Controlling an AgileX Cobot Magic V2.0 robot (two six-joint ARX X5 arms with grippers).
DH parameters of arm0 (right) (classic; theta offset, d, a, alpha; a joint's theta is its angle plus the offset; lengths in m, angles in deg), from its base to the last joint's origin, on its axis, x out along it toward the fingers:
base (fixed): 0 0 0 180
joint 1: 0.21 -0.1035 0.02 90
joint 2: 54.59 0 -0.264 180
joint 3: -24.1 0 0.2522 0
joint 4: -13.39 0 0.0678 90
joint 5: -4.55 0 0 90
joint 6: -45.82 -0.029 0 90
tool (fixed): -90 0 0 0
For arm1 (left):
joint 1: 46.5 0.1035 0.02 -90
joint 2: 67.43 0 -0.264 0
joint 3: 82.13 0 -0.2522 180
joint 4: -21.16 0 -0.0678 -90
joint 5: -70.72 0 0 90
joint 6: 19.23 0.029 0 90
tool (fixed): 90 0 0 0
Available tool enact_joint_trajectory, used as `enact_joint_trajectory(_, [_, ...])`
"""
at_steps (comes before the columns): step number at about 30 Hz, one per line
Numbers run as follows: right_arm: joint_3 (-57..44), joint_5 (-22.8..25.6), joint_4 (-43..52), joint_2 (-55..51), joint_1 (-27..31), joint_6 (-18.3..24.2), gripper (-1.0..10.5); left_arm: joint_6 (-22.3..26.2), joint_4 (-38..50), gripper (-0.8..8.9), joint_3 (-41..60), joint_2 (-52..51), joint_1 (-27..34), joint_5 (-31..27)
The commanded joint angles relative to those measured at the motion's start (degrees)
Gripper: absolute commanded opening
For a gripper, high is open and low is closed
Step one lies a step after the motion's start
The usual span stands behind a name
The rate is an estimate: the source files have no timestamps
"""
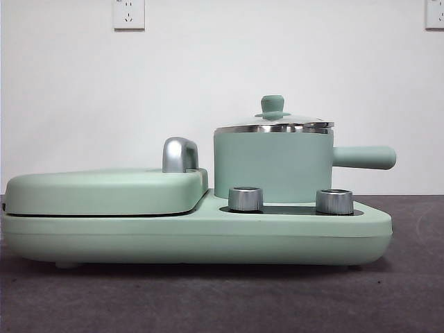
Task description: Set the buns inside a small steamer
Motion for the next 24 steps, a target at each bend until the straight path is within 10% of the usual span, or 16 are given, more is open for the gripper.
enact_joint_trajectory(1, [-0.3,0.0,1.9,-0.1,-0.3,-0.3,5.0,1.2,-2.7,5.22,14.1,-8.3,-1.1,0.2])
enact_joint_trajectory(3, [-1.2,-1.7,2.2,-0.1,-0.3,1.7,0.3,0.8,0.7,4.68,25.0,-15.7,-1.2,0.2])
enact_joint_trajectory(5, [-2.6,-2.9,2.3,-0.1,-0.3,2.7,0.1,-0.5,6.2,0.47,35.1,-22.7,-1.2,0.2])
enact_joint_trajectory(14, [-9.7,-5.9,5.0,0.3,-0.3,-3.3,0.1,-17.0,28.3,0.09,73.5,-50.2,0.7,-1.0])
enact_joint_trajectory(24, [-10.2,-4.8,9.3,0.3,-0.3,-0.7,0.1,-13.5,41.4,0.09,86.4,-67.7,1.4,-5.2])
